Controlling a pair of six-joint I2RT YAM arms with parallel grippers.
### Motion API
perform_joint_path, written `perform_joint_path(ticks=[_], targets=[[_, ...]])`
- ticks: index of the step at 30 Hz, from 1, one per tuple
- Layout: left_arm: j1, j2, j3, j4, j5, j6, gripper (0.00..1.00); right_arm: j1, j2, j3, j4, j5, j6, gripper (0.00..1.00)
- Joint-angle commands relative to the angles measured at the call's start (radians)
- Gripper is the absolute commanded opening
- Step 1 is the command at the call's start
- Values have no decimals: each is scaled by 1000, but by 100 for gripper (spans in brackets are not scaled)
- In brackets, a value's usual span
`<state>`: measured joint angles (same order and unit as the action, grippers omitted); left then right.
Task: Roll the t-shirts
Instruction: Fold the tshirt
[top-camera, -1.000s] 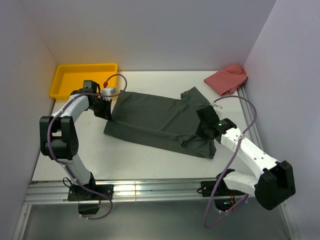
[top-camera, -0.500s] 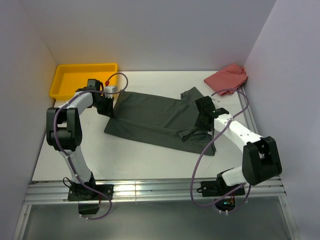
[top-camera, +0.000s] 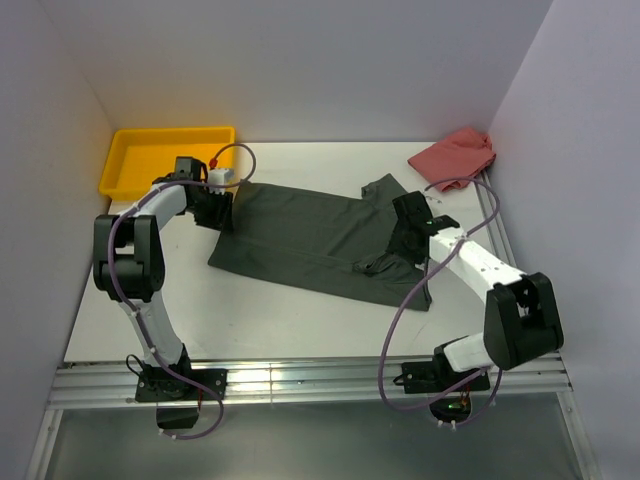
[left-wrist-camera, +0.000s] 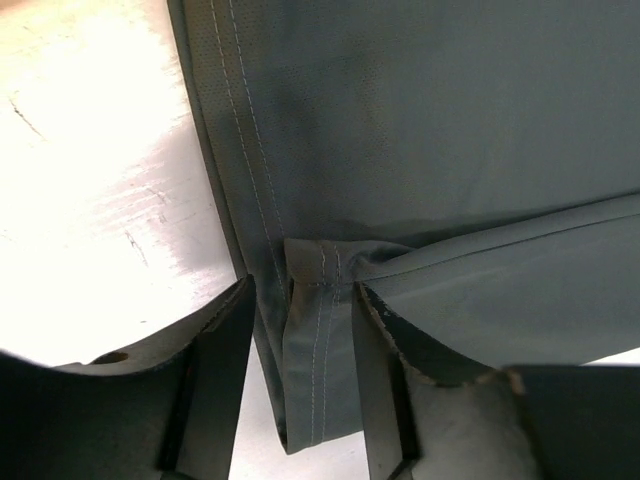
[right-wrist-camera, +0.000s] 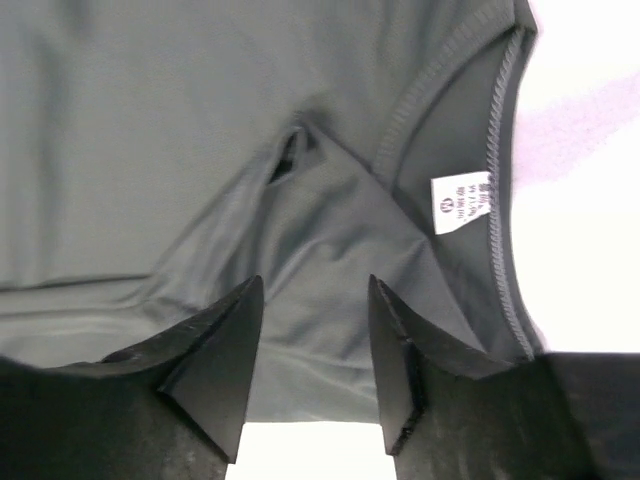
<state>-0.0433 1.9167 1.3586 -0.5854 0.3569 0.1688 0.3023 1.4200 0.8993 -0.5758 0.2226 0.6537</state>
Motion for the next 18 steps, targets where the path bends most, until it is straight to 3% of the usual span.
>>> perform_joint_path(ticks=[1,7,18], targets=[[-4,-67,34,26,-9,-2,50,3,-110,4,40,-20,9,52],[-4,-93,60,-8,-12,0,50,56,-147,-88,131,-114,49,47],[-4,-157,37,-44,-27,23,50,138,6,-66,212,-141,86,47]])
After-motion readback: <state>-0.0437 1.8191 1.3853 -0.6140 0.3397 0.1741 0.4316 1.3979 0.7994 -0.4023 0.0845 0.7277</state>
